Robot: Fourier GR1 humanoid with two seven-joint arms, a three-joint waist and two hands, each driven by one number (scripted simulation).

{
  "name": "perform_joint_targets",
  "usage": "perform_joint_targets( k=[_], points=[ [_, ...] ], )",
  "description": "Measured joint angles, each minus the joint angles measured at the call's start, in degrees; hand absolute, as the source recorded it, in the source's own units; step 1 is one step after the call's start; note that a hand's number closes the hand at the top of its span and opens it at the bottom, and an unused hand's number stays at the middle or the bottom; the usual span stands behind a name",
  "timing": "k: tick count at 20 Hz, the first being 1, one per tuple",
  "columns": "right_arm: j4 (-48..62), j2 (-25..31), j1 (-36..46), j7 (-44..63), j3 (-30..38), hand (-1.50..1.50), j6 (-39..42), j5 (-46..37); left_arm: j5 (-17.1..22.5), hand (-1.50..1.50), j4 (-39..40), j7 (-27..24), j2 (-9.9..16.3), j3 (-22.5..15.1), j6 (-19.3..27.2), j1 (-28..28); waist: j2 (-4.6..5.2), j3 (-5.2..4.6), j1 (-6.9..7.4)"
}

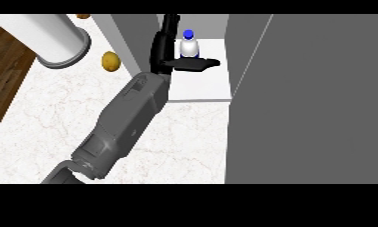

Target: Pick up the bottled water, place it into the cabinet and close the cabinet

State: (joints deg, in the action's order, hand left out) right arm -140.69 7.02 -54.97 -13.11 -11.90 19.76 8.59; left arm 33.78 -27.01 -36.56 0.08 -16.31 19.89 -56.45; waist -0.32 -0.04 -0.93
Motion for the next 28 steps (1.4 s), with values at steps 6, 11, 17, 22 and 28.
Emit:
perform_joint_targets(
  k=[6, 11, 17, 22, 28],
  points=[
    [-0.2, -0.8, -0.5, 0.0, -2.4, -1.50, -1.0, -1.5, 3.3, -1.50, -12.9, 1.3, -0.1, -6.6, -2.9, 9.4, -0.19, -0.01, 0.44],
    [-0.4, -1.2, -1.2, -0.4, -3.4, -1.50, -1.9, -2.4, 3.0, -1.50, -25.7, 2.1, 0.2, -11.5, -2.9, 18.1, -0.28, 0.01, 1.10],
    [-1.0, 0.8, -1.4, -0.9, -3.6, -1.50, -1.1, -4.0, 1.9, 1.50, -41.2, 5.1, 3.8, -15.6, -3.4, 28.8, -0.27, 0.02, 1.43],
    [-1.6, 5.7, -1.8, -1.8, -3.4, 1.50, 3.1, -5.1, 1.7, 1.50, -50.8, 7.2, 7.7, -17.9, -3.8, 37.2, -0.27, -0.01, 1.48],
    [-2.0, 11.7, -2.8, -2.7, -5.5, 1.50, 8.7, -6.5, 2.0, -1.50, -60.3, 8.1, 14.4, -17.4, -4.6, 45.9, -0.28, -0.03, 1.38]
  ],
)
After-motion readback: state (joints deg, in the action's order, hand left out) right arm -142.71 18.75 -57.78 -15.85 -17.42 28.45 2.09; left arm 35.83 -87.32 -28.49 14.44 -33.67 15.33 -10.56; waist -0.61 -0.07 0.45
